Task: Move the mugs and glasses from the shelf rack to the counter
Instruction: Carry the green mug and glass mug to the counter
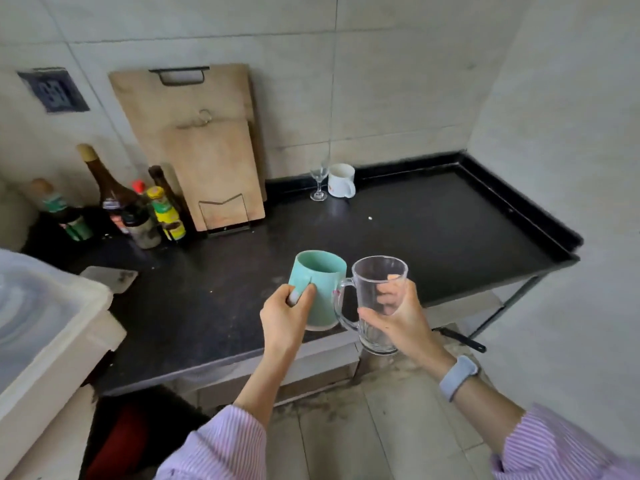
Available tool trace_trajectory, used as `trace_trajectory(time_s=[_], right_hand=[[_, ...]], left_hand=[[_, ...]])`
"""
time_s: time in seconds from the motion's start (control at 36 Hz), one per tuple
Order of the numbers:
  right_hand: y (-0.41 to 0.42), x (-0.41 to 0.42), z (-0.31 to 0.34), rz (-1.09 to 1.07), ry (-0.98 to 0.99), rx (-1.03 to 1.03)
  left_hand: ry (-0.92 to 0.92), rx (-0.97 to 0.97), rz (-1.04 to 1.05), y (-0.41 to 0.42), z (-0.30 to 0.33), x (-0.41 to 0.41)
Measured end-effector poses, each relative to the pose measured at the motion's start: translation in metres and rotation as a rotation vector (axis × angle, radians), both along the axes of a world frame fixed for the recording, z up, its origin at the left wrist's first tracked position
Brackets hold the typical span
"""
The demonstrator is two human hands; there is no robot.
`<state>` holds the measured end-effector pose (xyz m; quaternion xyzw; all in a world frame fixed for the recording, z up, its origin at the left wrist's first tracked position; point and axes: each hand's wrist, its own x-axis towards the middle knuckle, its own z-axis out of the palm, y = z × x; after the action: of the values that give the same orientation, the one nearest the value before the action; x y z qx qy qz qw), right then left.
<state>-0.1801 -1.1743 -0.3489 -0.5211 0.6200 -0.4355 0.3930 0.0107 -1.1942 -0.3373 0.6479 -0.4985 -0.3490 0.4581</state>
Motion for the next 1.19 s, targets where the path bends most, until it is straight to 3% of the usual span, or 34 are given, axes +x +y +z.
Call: trace_trajectory(time_s=[0.67,0.92,1.19], right_hand=[[-0.378,-0.21,-0.097,-0.257,-0.061,0.043],[-0.469,-0.248,-0.126,-0.265,-0.108,0.027],[-0.524,-0.257,-0.144,-0.217,-0.107,0.07]], left_hand=[[0.037,0.14,-0.059,-0.379,-0.094,-0.219],[0.027,0.087,-0.001,-0.461,-0.121,-0.265],[0.208,0.071,0.074,-0.511,-0.146,-0.28]])
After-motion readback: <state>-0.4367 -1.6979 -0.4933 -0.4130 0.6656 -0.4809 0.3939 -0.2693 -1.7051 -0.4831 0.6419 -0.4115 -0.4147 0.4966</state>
